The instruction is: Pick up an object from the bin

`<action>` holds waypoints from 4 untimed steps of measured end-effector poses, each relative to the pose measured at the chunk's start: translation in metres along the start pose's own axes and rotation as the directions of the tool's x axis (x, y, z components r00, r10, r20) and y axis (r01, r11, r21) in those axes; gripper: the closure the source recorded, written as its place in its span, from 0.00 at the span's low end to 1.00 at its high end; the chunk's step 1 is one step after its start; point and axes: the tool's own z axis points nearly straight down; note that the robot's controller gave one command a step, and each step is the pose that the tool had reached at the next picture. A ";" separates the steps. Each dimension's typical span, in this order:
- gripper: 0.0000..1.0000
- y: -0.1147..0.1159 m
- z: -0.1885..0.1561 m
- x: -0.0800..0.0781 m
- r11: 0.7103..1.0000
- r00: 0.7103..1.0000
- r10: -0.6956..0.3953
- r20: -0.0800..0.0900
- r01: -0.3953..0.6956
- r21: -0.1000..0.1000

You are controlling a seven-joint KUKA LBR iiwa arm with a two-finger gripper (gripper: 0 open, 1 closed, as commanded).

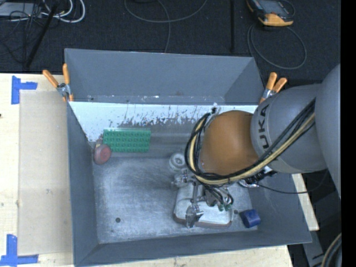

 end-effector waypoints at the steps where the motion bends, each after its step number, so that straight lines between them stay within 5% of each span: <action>1: 0.00 -0.013 0.017 -0.056 1.000 1.000 0.019 -0.002 -0.019 -0.004; 2: 0.00 -0.067 0.015 -0.042 0.998 0.998 -0.066 0.015 0.066 -0.003; 3: 0.00 -0.073 0.014 -0.034 0.982 0.982 -0.189 0.021 0.189 0.001; 4: 0.00 -0.094 0.017 -0.087 0.929 0.929 -0.370 -0.020 0.370 -0.016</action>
Offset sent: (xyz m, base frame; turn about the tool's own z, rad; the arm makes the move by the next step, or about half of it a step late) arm 0.0575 -0.0062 -0.0182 0.0187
